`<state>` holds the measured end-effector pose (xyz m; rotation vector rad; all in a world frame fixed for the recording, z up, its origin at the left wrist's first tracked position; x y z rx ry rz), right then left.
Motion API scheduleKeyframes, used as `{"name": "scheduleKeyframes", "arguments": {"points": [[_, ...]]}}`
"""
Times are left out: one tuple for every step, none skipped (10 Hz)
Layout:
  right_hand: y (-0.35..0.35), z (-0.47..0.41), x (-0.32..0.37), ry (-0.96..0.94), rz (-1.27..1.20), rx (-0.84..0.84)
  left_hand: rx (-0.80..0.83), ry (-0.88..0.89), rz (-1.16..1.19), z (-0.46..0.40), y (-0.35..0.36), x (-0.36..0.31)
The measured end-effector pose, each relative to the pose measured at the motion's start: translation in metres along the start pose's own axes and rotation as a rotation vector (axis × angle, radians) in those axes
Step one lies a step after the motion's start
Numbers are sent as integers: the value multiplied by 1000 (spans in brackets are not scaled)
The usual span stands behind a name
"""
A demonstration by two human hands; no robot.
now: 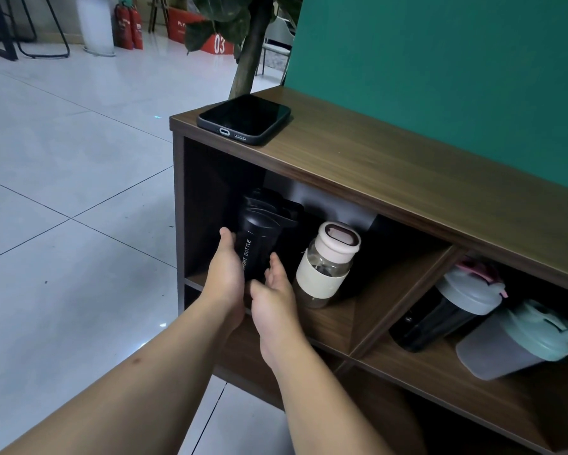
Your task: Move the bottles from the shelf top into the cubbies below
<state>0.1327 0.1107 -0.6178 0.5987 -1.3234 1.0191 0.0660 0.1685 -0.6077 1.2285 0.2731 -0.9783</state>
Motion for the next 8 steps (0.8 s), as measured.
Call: {"name": "scheduleKeyframes", "arguments": {"points": [[-1, 2, 2, 10, 4, 5, -27, 6, -35, 8, 2, -4], [-3, 8, 2, 39, -3, 29, -88, 26, -43, 30, 8, -11], [-10, 12, 3, 38, 27, 23, -103, 84, -54, 13, -5, -4], [-14, 19, 2, 24, 109, 46, -168, 74, -75, 12, -16, -1], [-25, 44, 5, 63, 213, 103, -257, 32, -124, 19, -24, 5], [-48, 83, 3, 135, 399, 227, -203, -37, -242, 46, -14, 3], [-83, 136, 15, 223, 529, 305, -155, -95, -294, 103, 14, -15], [-136, 212, 49, 222, 557, 316, -14, -150, -376, 183, 36, -29]]}}
Point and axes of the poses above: each hand's wrist, its own z-axis away from the middle knuckle, its own y-axis out of the palm, x = y × z, the point moved 7 cm from there along -z, towards the middle knuckle, and after that the axes turned 13 degrees about z, right-handed, at the moved point
